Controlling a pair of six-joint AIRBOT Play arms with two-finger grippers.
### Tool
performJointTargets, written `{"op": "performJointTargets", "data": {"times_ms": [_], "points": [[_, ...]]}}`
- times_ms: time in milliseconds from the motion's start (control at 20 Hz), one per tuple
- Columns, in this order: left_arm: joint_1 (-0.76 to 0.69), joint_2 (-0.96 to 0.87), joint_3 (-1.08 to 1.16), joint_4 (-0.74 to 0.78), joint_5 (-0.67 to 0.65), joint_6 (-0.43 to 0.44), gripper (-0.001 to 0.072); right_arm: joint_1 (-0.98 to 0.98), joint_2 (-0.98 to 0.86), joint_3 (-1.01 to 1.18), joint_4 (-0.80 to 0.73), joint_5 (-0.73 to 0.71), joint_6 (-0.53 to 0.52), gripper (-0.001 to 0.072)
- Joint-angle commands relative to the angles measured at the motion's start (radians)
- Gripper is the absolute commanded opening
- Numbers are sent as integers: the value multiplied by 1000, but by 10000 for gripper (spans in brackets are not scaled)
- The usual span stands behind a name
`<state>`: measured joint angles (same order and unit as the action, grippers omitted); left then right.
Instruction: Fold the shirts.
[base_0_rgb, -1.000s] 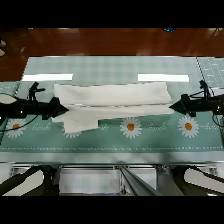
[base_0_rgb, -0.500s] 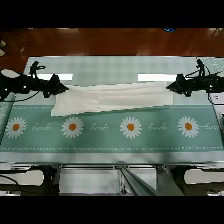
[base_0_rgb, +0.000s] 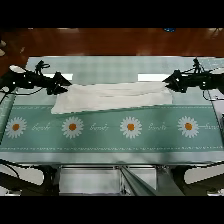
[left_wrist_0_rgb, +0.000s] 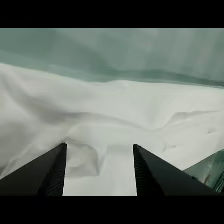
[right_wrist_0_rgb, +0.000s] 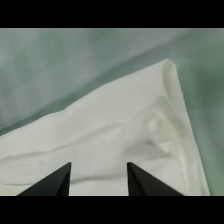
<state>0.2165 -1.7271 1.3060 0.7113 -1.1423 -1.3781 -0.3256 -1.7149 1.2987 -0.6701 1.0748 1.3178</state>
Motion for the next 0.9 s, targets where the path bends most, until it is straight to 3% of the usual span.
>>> {"op": "performJointTargets", "data": {"times_ms": [0, 100, 200, 400, 600, 700, 850], "points": [[103, 60, 7, 4, -107, -13, 509, -86, 61, 5, 7, 55, 10, 408], [172, 154, 6, 39, -153, 3, 509, -187, 141, 5, -16, 103, 7, 407], [210, 294, -19, 129, -148, 9, 509, -274, 223, 2, -135, 124, 12, 407], [163, 637, -249, 216, 46, 24, 509, -330, 327, -143, -312, -21, 85, 407], [16, 878, -540, 216, 227, 23, 509, -326, 235, -252, -64, -71, -28, 415], [-47, 890, -603, 216, 234, 23, 509, -310, 166, -249, 38, -49, -95, 416], [-117, 853, -620, 216, 237, 19, 509, -243, 76, -216, 43, -31, -100, 416]]}}
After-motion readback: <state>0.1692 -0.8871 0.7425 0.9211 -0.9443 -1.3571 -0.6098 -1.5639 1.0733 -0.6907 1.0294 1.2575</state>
